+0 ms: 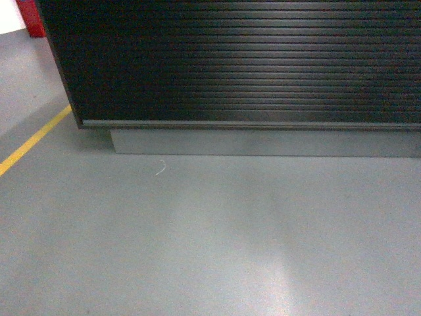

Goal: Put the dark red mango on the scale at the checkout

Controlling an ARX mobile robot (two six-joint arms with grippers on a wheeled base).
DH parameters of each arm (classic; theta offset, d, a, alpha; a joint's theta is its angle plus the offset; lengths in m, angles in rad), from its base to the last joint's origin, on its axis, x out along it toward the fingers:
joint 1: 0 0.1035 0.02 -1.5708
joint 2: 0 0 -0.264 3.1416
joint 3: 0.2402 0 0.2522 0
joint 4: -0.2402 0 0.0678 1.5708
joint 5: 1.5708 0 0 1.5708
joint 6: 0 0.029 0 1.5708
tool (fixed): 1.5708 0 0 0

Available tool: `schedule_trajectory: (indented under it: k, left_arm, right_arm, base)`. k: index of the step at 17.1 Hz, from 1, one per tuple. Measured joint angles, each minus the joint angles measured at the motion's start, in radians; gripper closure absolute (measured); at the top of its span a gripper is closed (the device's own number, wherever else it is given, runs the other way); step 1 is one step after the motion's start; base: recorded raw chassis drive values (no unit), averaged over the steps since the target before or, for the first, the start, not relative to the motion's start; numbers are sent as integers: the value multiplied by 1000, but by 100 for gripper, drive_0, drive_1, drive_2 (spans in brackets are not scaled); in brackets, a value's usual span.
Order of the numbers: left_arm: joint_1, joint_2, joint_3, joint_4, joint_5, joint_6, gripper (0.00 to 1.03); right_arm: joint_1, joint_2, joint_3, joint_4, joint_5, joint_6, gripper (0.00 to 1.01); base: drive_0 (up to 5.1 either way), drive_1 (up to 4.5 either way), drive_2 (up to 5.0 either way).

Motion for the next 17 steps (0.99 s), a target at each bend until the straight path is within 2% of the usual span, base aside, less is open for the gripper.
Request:
schedule_trajectory:
  k: [17]
  left_arm:
    - [0, 0, 0, -3, 0, 0, 5]
  right_arm:
    - [0, 0, 0, -1, -1, 0, 3]
  base:
    - [3, 398, -392]
